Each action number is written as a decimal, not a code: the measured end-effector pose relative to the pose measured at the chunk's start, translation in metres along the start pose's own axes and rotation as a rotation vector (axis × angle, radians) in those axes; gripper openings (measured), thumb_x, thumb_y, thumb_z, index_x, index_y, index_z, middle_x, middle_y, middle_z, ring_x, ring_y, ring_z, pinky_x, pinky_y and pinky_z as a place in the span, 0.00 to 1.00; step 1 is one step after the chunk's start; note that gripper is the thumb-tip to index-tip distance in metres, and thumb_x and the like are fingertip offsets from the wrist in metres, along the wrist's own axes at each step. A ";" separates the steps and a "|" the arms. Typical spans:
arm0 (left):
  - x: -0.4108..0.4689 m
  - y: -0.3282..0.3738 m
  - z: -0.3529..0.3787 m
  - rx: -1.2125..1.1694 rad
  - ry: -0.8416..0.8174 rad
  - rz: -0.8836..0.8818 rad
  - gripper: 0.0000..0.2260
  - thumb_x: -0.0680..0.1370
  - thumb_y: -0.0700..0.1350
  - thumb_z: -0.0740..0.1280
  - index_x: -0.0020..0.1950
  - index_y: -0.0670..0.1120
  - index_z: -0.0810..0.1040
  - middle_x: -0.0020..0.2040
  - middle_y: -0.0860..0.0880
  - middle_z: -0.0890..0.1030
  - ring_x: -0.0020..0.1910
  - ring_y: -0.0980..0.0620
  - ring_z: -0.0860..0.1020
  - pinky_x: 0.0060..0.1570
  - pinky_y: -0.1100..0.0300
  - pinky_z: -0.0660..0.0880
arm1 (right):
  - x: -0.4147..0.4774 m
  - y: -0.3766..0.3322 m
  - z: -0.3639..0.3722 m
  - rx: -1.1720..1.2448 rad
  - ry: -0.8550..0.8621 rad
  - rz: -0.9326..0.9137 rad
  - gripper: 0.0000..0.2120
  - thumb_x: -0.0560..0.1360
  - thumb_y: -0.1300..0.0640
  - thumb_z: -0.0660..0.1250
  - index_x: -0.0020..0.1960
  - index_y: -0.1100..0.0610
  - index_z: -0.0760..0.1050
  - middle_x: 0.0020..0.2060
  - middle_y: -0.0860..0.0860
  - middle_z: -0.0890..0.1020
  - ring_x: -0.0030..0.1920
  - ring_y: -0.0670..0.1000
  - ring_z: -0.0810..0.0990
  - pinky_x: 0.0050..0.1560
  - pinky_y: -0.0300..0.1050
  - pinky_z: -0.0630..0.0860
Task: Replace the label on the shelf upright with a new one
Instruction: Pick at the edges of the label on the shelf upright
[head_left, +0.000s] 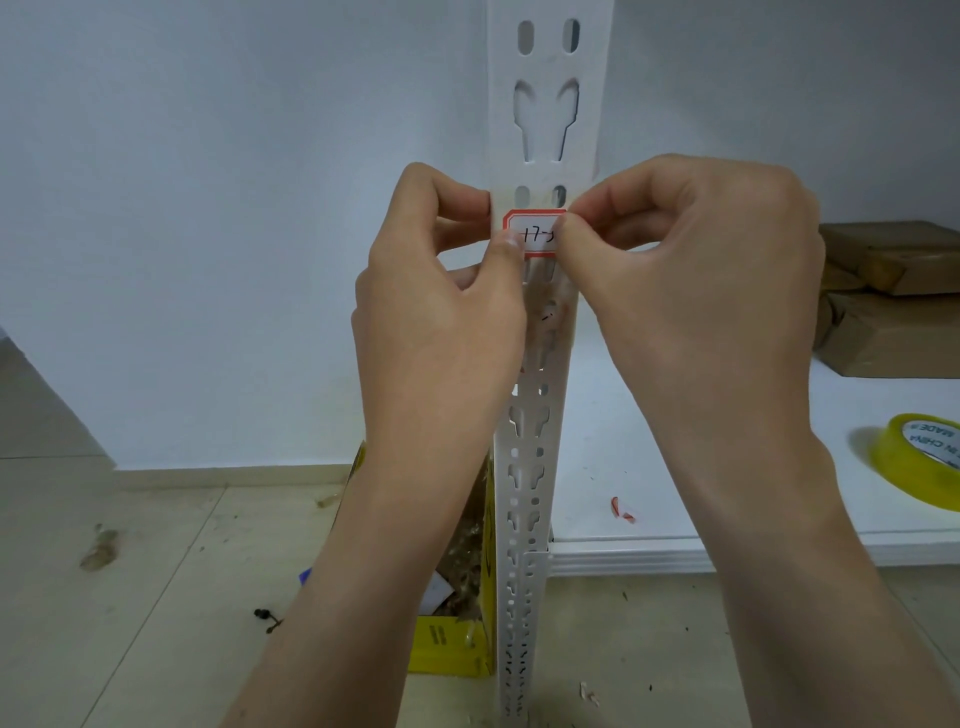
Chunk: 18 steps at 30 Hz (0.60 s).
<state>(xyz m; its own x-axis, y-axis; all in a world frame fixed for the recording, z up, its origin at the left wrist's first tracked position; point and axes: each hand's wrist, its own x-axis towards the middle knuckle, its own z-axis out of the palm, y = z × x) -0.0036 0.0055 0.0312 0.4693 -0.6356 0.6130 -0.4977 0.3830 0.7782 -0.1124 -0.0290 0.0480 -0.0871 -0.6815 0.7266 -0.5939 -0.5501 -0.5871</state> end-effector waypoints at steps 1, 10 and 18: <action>0.000 0.000 0.000 0.000 -0.001 -0.002 0.09 0.82 0.47 0.71 0.47 0.56 0.71 0.54 0.58 0.85 0.47 0.66 0.84 0.49 0.57 0.84 | 0.000 0.000 0.000 -0.004 -0.004 -0.001 0.05 0.75 0.45 0.72 0.41 0.40 0.80 0.35 0.40 0.84 0.44 0.49 0.84 0.47 0.52 0.83; 0.000 0.001 -0.001 -0.014 -0.016 -0.014 0.10 0.81 0.46 0.71 0.47 0.57 0.71 0.53 0.59 0.85 0.46 0.66 0.84 0.47 0.57 0.84 | -0.002 0.005 -0.005 0.042 -0.009 -0.028 0.03 0.73 0.46 0.72 0.41 0.43 0.81 0.34 0.39 0.84 0.36 0.45 0.83 0.41 0.51 0.83; 0.000 0.001 -0.001 -0.025 -0.020 -0.032 0.08 0.81 0.47 0.71 0.48 0.56 0.72 0.53 0.59 0.85 0.46 0.67 0.83 0.43 0.60 0.82 | -0.004 0.013 -0.009 0.116 -0.035 0.003 0.08 0.73 0.42 0.75 0.48 0.42 0.79 0.39 0.38 0.86 0.36 0.45 0.84 0.38 0.54 0.84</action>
<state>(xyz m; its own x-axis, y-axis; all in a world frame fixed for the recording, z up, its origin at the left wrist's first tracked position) -0.0032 0.0068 0.0318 0.4695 -0.6609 0.5854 -0.4643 0.3792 0.8004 -0.1270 -0.0289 0.0408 -0.0593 -0.6990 0.7127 -0.4965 -0.5987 -0.6285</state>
